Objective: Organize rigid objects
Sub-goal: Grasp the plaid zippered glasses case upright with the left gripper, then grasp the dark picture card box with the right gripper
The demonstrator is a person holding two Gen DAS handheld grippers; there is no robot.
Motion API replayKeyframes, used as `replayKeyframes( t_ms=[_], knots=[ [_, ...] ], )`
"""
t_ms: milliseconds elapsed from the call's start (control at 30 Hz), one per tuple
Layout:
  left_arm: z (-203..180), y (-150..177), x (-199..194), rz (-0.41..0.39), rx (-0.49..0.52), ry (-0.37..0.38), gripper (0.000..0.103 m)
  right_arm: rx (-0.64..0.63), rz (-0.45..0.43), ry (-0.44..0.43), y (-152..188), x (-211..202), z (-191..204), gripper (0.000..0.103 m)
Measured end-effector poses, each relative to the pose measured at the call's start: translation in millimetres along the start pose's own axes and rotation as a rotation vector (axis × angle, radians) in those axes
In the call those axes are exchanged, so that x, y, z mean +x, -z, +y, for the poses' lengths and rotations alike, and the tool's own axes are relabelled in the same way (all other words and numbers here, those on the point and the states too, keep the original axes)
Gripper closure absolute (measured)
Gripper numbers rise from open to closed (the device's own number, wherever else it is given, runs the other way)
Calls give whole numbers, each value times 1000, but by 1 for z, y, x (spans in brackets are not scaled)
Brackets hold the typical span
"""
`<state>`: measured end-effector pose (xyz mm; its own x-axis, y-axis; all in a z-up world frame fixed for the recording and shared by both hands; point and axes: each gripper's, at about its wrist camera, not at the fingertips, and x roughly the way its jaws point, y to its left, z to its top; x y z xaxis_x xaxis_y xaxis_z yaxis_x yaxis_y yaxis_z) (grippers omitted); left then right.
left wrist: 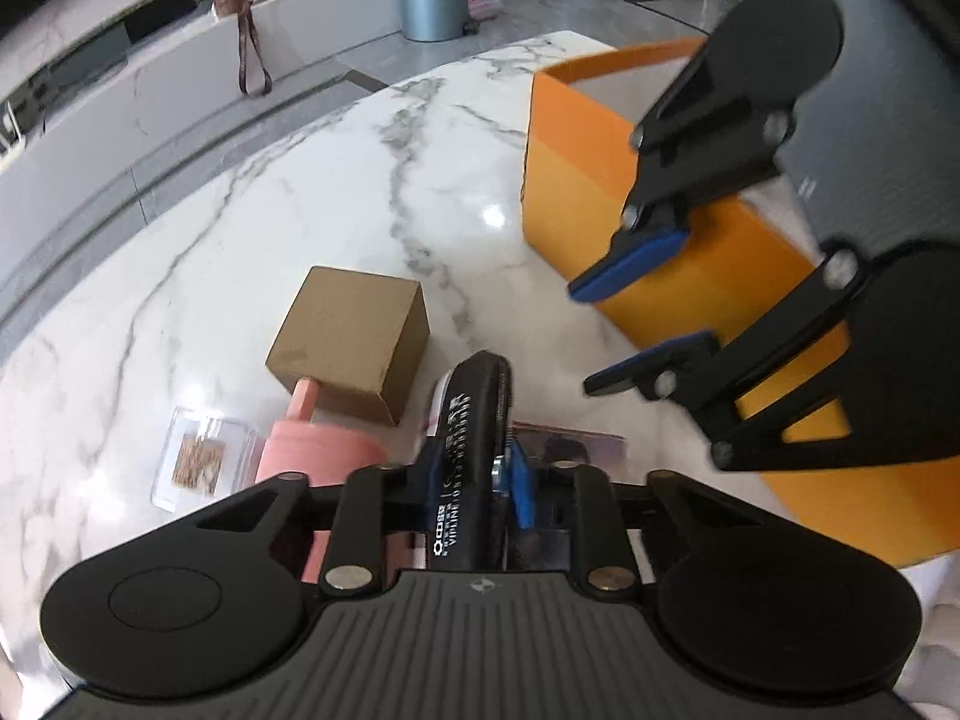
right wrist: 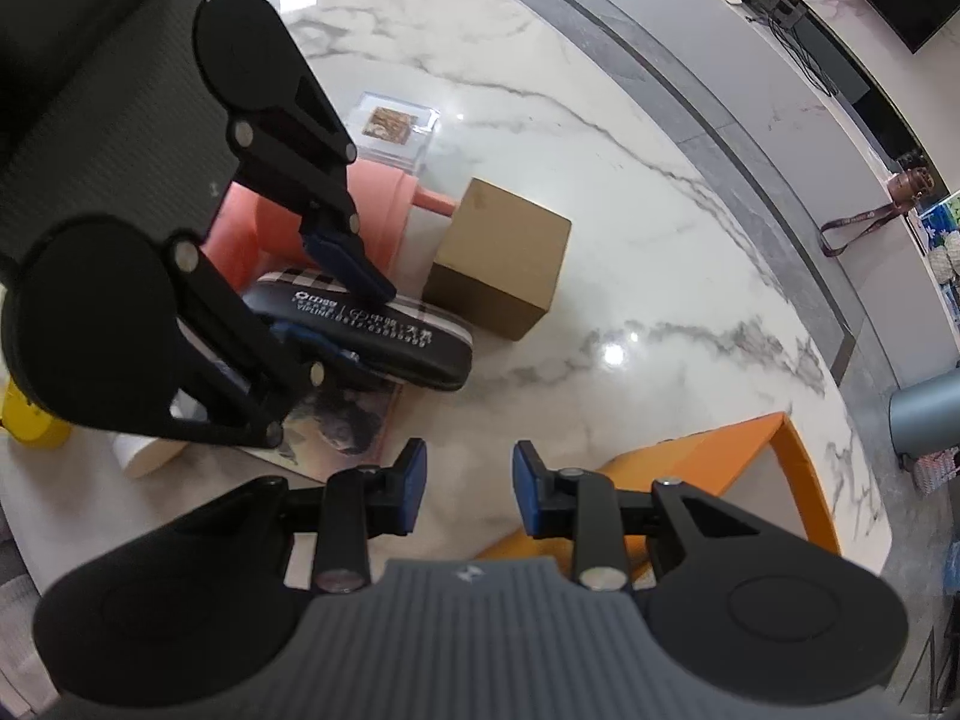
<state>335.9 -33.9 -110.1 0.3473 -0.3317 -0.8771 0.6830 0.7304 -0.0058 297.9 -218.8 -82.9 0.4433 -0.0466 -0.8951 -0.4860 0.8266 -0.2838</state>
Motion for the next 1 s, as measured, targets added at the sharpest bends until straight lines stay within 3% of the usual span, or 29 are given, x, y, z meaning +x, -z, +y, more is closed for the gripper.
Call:
replayKeyframes(
  t_ms=[200,433,533,733,800,867,933,1000],
  knots=[
    [10,6,-16,48,-23,-10,86,18,-36,-43,-8,0,12,82],
    [11,7,-8,85,-27,-28,81,28,-61,-71,-23,12,25,93],
    [12,6,0,94,-37,-30,79,-13,-59,-51,-23,15,31,94],
    [7,13,-1,97,-53,-34,82,-92,-35,-102,-17,10,31,93],
    [5,18,-8,102,-54,-48,82,-158,-32,-117,-15,7,34,88],
    [5,22,-16,105,-68,-47,82,-250,-22,-150,-13,5,41,65],
    [6,26,-24,104,-83,-36,82,-372,-11,-195,-12,4,51,49],
    [9,30,-30,101,-109,-19,82,-492,-12,-188,-11,5,63,43]
  ],
)
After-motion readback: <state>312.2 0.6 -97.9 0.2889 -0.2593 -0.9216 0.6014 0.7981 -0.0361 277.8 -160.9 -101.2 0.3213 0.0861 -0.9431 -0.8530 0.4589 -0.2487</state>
